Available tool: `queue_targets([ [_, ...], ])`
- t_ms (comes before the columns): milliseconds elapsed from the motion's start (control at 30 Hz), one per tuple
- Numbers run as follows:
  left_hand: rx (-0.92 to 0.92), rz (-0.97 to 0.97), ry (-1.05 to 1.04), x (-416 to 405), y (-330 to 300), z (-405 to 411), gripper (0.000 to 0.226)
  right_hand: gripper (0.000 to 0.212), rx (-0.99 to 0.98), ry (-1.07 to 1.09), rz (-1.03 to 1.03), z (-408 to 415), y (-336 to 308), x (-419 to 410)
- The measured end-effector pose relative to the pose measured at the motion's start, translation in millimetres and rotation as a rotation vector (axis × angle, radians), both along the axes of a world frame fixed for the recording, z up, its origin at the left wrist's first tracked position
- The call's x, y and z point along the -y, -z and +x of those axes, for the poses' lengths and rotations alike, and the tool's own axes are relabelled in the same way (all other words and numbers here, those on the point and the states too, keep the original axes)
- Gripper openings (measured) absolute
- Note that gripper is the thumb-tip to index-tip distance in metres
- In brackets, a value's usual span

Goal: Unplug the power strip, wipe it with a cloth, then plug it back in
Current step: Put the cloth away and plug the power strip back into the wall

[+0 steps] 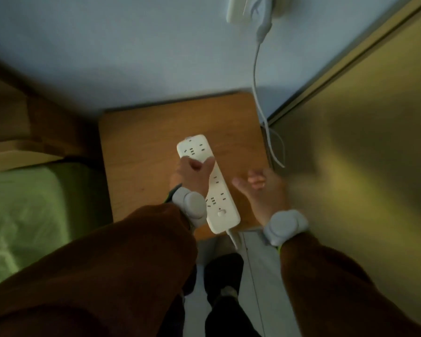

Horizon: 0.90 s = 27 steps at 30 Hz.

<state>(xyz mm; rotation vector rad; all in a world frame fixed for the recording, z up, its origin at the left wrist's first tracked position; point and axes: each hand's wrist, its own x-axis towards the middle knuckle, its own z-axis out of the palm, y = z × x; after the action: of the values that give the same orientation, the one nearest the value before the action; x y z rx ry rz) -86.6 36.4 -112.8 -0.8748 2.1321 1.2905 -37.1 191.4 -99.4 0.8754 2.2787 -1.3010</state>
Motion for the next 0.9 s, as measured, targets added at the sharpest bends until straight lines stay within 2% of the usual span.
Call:
queue_targets([
  [67,0.026,-0.013,-0.022,6,9,30,0.029,0.042,0.061,-0.004,-0.054,30,10,10],
  [133,0.072,-0.029,-0.060,9,14,58,0.029,0.033,0.102,-0.051,-0.099,51,18,19],
  [300,0.136,-0.048,-0.042,8,18,98,0.032,0.032,0.088,-0.069,-0.084,64,26,29],
  [467,0.126,-0.008,-0.013,3,19,101,0.024,0.029,0.147,-0.091,-0.032,53,24,31],
  [767,0.157,-0.001,-0.025,4,23,97,0.026,0.042,0.410,-0.022,-0.033,22,29,33],
  [900,0.178,0.011,-0.044,4,24,95,0.025,0.043,0.451,-0.076,0.009,12,26,33],
])
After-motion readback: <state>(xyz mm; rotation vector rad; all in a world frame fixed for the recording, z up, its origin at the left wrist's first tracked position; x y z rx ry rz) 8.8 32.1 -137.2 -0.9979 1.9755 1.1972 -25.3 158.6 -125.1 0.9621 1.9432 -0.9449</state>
